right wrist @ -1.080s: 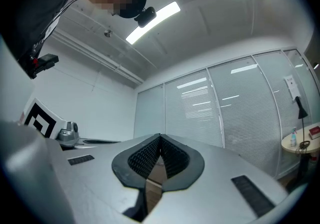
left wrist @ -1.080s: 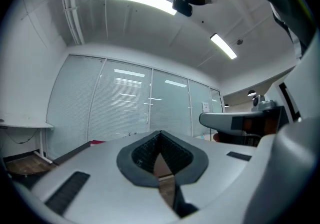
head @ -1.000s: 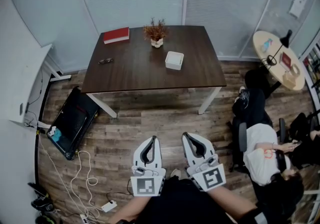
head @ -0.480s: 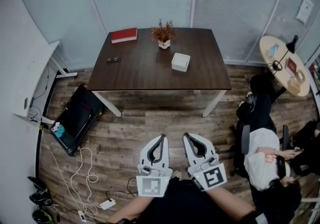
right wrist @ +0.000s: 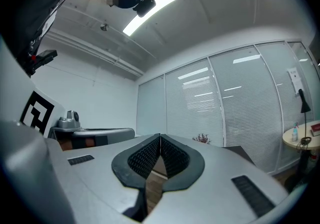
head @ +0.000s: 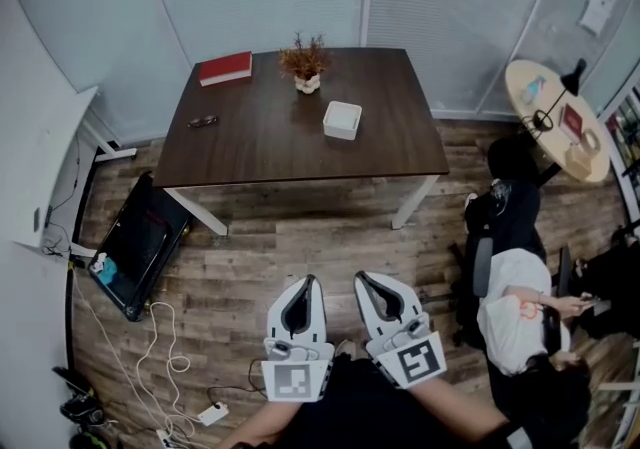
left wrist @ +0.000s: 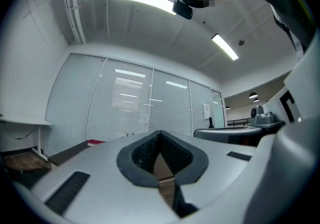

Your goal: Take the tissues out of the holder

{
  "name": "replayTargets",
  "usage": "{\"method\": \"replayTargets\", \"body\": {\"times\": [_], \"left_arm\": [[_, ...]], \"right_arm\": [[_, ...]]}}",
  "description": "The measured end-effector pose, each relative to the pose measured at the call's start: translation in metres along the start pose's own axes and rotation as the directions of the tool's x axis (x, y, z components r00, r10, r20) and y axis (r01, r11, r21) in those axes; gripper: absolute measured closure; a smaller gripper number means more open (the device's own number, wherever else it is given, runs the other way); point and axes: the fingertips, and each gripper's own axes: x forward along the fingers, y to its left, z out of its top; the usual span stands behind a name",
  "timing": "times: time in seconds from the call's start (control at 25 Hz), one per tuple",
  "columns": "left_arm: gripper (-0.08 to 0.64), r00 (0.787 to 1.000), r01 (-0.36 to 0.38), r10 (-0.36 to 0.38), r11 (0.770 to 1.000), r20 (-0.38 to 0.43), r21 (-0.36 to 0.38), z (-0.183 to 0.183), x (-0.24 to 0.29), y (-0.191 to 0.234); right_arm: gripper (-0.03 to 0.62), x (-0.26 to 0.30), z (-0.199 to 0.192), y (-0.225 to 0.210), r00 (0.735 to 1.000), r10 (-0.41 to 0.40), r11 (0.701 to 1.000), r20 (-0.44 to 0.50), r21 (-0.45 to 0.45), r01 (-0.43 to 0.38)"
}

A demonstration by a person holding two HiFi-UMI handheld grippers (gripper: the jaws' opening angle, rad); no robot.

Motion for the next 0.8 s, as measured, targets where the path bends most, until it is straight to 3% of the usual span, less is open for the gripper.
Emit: {"method": "replayTargets", "body": {"times": [0.16, 0.28, 0.48, 0.8], "left_arm": [[0.561, 0.996, 0.036, -0.036, 0.999, 0.081, -0.009, -0.011, 0.021, 0.010], [0.561, 0.997, 0.061, -0.061, 0.998, 0.057, 0.001, 0.008, 0.057, 0.017], [0.561, 0.994, 0.097, -0.097, 0.995, 0.044, 0.004, 0.005, 0.105, 0.038], [0.561, 0.993, 0.120, -0.120, 0.993, -0.003, -0.020, -0.006, 0.174, 0.105]], "right_arm": [[0.583, 0.014, -0.008, -0.013, 0.999, -0.042, 0.999, -0.008, -0.007, 0.042], [0.583, 0.031, -0.010, -0.032, 0.996, -0.083, 0.996, -0.021, -0.016, 0.082], [0.583, 0.072, -0.015, -0.062, 0.991, -0.123, 0.992, -0.047, -0.034, 0.122], [0.583, 0.168, -0.031, -0.085, 0.985, -0.158, 0.987, -0.072, -0.041, 0.155]]}}
